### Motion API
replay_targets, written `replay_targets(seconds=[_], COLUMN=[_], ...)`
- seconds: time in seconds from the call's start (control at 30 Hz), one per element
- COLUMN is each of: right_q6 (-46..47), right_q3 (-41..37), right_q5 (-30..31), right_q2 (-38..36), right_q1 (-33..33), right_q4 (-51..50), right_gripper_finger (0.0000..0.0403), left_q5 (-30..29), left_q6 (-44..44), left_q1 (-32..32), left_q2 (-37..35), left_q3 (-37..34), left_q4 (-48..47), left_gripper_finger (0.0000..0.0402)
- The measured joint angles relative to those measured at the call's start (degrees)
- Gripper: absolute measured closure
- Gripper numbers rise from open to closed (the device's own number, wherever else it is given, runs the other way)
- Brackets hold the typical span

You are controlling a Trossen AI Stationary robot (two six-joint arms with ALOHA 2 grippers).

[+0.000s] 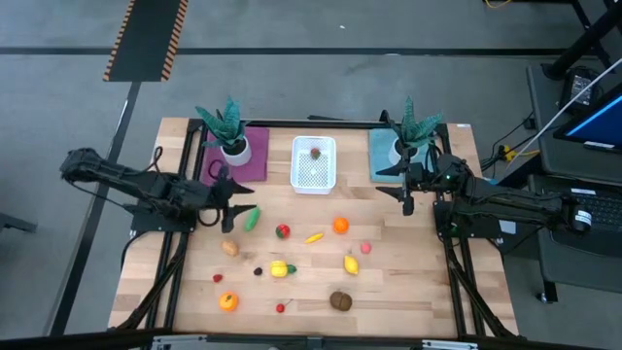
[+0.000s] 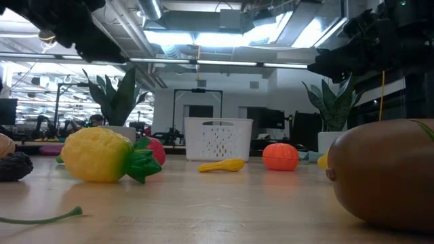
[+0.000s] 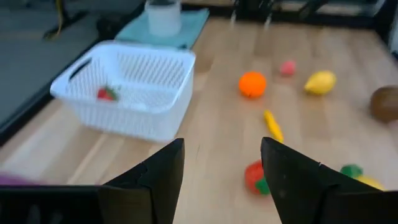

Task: Pick and placing Produce into tupperware
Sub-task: Put the green eggplant into the white bin

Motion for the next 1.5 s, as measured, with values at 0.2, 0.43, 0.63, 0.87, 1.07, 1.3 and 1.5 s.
replay_targets(seconds=[0.2,0.43,0.63,0.87,1.07,1.3,1.5], right_q6=[-0.09,-0.20,0.24,0.11,0.65,3.18,2.97], right_q3=[0.00,0.00,0.00,0.00,0.00,0.00,0.00], right_q5=[0.00,0.00,-0.02,-0.10,-0.11,-0.21,-0.20], right_q2=[0.00,0.00,0.00,0.00,0.11,0.36,1.05], right_q1=[0.00,0.00,0.00,0.00,0.00,0.00,0.00], right_q4=[-0.01,-1.32,-2.72,-3.62,-4.33,-6.46,-6.62], right_gripper_finger=[0.0180,0.0180,0.0180,0.0180,0.0180,0.0180,0.0180], left_q5=[-6.58,-7.17,-6.55,-2.13,0.79,5.20,4.85], left_q6=[-11.43,-23.87,-40.22,-54.02,-57.01,-57.03,-56.90], left_q1=[-6.49,-10.50,-12.07,-12.16,-10.51,-7.95,-6.85], left_q2=[9.06,22.28,32.94,43.64,49.63,52.28,52.28], left_q3=[6.44,16.82,24.93,30.75,32.13,32.13,32.13], left_q4=[-8.66,-18.49,-32.21,-41.46,-41.60,-41.62,-41.66], left_gripper_finger=[0.0198,0.0198,0.0198,0.0198,0.0198,0.0198,0.0198])
